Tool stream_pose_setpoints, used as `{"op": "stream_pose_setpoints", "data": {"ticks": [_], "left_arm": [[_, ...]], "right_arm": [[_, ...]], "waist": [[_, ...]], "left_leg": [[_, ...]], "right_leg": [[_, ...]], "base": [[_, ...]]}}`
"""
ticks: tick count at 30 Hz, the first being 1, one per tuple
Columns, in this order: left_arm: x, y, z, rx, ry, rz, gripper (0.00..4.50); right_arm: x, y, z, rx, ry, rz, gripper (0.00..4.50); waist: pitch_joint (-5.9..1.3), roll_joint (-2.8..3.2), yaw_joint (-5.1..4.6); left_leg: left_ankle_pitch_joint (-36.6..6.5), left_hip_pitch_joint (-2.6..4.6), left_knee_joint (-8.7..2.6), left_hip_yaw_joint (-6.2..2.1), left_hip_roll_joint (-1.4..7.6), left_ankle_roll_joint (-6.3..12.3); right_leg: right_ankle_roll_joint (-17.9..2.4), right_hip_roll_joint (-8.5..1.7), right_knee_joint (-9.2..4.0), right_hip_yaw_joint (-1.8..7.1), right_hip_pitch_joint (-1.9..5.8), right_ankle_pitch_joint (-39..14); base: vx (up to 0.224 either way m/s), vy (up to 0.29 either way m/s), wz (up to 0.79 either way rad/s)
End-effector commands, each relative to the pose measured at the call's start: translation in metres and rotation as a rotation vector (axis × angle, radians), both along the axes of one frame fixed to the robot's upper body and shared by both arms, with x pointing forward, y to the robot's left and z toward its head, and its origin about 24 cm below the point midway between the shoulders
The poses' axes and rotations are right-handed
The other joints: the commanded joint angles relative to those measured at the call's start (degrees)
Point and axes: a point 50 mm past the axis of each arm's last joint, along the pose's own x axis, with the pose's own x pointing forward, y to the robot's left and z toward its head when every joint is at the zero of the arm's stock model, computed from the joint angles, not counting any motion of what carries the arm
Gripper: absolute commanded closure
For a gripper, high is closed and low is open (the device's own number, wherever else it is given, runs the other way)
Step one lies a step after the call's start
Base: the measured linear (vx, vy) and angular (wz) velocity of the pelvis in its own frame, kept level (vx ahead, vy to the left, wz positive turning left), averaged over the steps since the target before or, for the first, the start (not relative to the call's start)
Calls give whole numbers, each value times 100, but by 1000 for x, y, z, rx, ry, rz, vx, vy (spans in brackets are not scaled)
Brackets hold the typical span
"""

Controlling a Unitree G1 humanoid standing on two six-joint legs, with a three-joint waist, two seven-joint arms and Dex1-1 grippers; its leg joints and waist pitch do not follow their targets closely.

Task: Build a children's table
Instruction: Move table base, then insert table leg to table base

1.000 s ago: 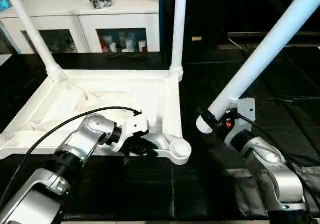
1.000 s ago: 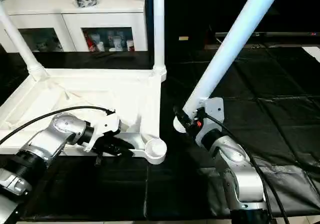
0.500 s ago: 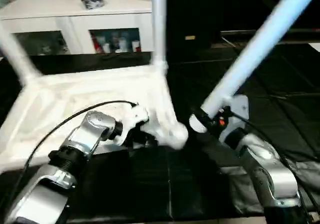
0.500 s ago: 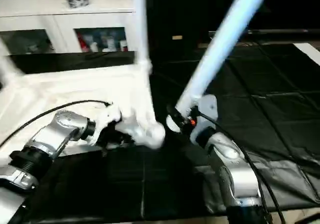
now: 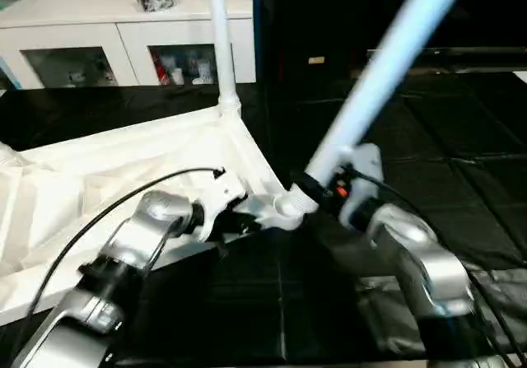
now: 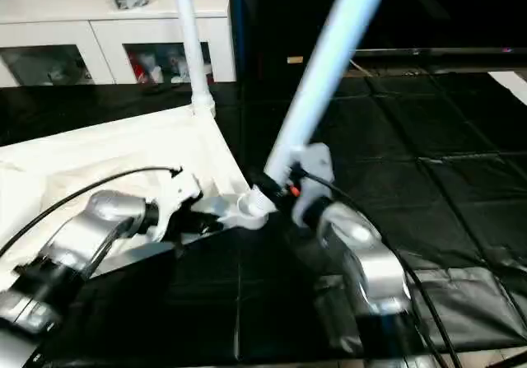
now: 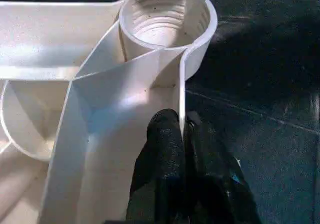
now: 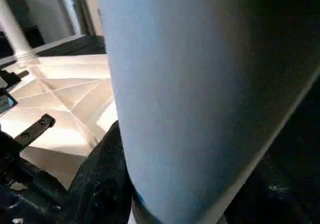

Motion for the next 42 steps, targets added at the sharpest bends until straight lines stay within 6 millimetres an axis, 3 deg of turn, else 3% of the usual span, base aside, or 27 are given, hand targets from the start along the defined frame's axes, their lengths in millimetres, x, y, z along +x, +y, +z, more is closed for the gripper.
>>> {"op": "stream_pose_setpoints", "data": {"ticks": [1, 2, 8, 10, 14, 19, 24, 31, 35, 37, 40, 42], "left_arm": [[-3, 4, 2, 4, -3, -21, 450], [-6, 4, 3, 5, -8, -48, 450], [-10, 8, 5, 7, 3, -71, 450], [-10, 9, 8, -8, 8, -64, 406], [-11, 13, 9, -5, -9, -50, 375], [-15, 20, 8, 15, -23, -34, 367], [-21, 26, 6, 36, -1, -29, 367], [-16, 24, 9, 10, -50, 8, 437], [-15, 22, 11, -22, -75, 1, 445], [-16, 21, 11, -42, -77, 1, 445], [-20, 22, 6, -44, -60, -13, 445], [-23, 25, 2, -18, -49, -20, 445]], "right_arm": [[4, 2, 6, 3, -26, 0, 258], [6, 2, 6, 4, -23, 1, 258], [8, 8, 2, 19, -14, 62, 258], [8, 10, 1, 21, -10, 78, 258], [8, 13, 0, 19, -9, 103, 258], [8, 15, -1, 18, -10, 119, 258], [9, 15, -2, 12, -13, 129, 258], [9, 18, -4, 15, 20, 122, 258], [10, 20, -5, 0, 31, 134, 258], [10, 20, -5, -7, 30, 137, 258], [10, 19, -4, -15, 22, 148, 258], [9, 18, -3, -25, 12, 170, 258]], "waist": [[-382, -15, 45], [-380, -48, 53], [-347, -51, 89], [-349, -63, 114], [-349, -61, 118], [-339, -71, 134], [-331, -64, 140], [-328, -74, 139], [-327, -95, 135], [-341, -81, 141], [-364, -94, 132], [-360, -111, 135]], "left_leg": [[10, -52, -410, -139, 429, 362], [-30, -51, -416, -138, 433, 361], [-260, -25, -437, -107, 452, 280], [-227, -24, -441, -100, 460, 273], [-207, -28, -447, -103, 462, 246], [-217, -39, -457, -101, 464, 252], [-329, -25, -470, -99, 469, 203], [-315, -34, -475, -98, 465, 188], [-327, -34, -477, -96, 464, 184], [-224, -32, -469, -98, 468, 186], [-14, -46, -446, -94, 460, 267], [-5, -54, -442, -89, 453, 326]], "right_leg": [[-1514, -578, -358, 328, 353, 95], [-1527, -582, -362, 320, 355, 70], [-1485, -588, -407, 325, 319, -433], [-1490, -588, -390, 325, 316, -373], [-1468, -587, -380, 316, 314, -326], [-1411, -591, -390, 317, 305, -450], [-1386, -589, -403, 323, 288, -598], [-1389, -597, -409, 321, 294, -616], [-1348, -592, -413, 325, 290, -634], [-1367, -596, -390, 322, 291, -471], [-1446, -586, -337, 314, 297, 49], [-1469, -588, -333, 312, 303, 110]], "base": [[0, 0, 0], [0, 0, 0], [0, 0, 0], [0, 0, 0], [0, 0, 0], [0, 0, 0], [0, 0, 0], [0, 0, 0], [0, 0, 0], [0, 0, 0], [0, 0, 0], [0, 0, 0]]}}
